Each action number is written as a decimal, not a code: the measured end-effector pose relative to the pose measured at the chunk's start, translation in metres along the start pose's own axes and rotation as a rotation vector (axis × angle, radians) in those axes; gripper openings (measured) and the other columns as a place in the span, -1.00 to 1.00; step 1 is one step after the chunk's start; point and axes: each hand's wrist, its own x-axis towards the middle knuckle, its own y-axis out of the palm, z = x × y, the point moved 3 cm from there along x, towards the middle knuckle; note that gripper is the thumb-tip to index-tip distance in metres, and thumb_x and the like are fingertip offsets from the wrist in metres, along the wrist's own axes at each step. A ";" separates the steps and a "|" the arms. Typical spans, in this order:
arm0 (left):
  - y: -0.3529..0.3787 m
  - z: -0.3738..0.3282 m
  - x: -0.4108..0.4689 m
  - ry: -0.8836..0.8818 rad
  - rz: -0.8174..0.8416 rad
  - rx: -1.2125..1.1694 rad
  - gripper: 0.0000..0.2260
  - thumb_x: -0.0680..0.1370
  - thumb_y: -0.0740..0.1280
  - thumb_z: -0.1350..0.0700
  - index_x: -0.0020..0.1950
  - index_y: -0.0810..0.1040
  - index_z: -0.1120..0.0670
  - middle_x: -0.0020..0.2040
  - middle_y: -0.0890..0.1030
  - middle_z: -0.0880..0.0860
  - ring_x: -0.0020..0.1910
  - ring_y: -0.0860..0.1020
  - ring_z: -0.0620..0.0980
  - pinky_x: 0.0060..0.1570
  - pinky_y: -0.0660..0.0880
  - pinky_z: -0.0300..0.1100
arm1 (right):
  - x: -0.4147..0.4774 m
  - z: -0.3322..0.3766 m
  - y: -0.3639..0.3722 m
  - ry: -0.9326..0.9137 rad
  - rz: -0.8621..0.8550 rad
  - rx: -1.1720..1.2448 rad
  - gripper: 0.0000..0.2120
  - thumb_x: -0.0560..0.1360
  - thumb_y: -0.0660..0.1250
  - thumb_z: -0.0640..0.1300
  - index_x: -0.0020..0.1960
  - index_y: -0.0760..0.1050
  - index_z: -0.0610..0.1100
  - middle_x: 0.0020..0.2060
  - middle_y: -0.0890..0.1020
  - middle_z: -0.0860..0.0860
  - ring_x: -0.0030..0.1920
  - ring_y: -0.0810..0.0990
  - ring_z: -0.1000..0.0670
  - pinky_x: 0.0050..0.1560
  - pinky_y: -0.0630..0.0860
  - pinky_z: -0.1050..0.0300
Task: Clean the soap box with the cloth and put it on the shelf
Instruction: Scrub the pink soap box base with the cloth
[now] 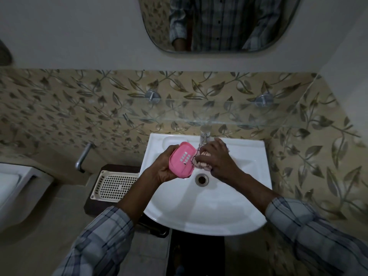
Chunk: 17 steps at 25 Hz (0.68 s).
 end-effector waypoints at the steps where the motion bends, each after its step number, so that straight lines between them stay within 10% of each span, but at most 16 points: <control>1: 0.002 -0.001 0.000 -0.007 0.003 -0.001 -0.66 0.46 0.35 -0.07 0.06 0.59 0.17 -0.12 0.66 0.20 -0.16 0.62 0.16 -0.10 0.59 0.02 | 0.001 0.000 0.002 -0.019 0.012 0.006 -0.69 0.25 0.43 -0.28 -0.03 0.68 -0.09 -0.02 0.65 -0.16 0.09 0.53 -0.21 0.38 0.26 -0.30; 17: -0.004 0.001 -0.004 -0.077 0.017 0.042 -0.55 0.50 0.32 -0.14 0.24 0.52 0.16 0.03 0.59 0.23 -0.06 0.58 0.17 -0.11 0.63 0.03 | -0.008 0.001 0.013 0.009 -0.085 0.051 -0.74 0.40 0.50 -0.25 0.08 0.65 -0.12 -0.04 0.65 -0.15 0.01 0.55 -0.17 0.11 0.53 -0.20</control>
